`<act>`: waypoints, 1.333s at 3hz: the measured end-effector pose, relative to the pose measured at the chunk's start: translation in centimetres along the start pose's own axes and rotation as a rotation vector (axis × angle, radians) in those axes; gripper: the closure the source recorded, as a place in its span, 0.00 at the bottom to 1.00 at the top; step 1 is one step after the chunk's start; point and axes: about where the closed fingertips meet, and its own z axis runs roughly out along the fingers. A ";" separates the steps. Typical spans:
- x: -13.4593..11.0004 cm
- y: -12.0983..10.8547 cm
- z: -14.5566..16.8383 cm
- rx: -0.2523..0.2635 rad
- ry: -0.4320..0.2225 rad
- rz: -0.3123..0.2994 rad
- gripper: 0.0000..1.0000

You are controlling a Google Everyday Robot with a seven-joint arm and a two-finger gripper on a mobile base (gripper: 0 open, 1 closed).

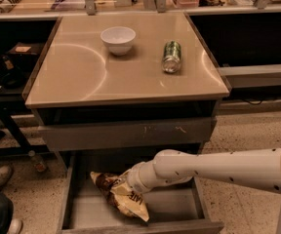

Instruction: Place brown chip bag into middle drawer

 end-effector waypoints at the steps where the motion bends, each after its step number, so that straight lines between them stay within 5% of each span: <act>1: 2.1 -0.1 1.5 -0.001 -0.028 0.035 1.00; 4: 2.3 0.0 1.8 -0.005 -0.028 0.039 0.35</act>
Offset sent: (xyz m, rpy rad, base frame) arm -0.0046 -0.0021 -0.0213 0.0254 0.0127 -0.0238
